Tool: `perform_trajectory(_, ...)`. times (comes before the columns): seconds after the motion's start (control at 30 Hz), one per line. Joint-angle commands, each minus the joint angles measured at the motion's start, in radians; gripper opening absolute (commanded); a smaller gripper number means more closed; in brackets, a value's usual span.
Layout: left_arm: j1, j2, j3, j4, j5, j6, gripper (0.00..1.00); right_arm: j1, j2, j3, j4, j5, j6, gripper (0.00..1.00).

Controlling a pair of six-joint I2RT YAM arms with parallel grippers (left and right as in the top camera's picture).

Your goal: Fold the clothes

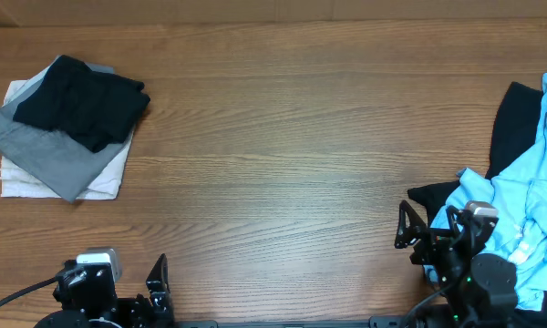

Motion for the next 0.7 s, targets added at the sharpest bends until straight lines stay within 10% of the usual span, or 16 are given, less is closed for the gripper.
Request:
perform_trajectory(0.0, -0.003, -0.005, 0.0, 0.004, -0.013, -0.01, 1.0, 0.003, -0.097, -0.097, 0.097, -0.032, -0.093, 1.0)
perform_trajectory(0.37, -0.003, -0.005, 0.0, 0.004, -0.013, -0.01, 1.0, 0.002, -0.11, -0.31, 0.459, -0.031, -0.538, 1.0)
perform_trajectory(0.67, -0.003, -0.005, 0.0, 0.004, -0.013, -0.01, 1.0, 0.002, -0.11, -0.401, 0.626, -0.034, -0.499, 1.0)
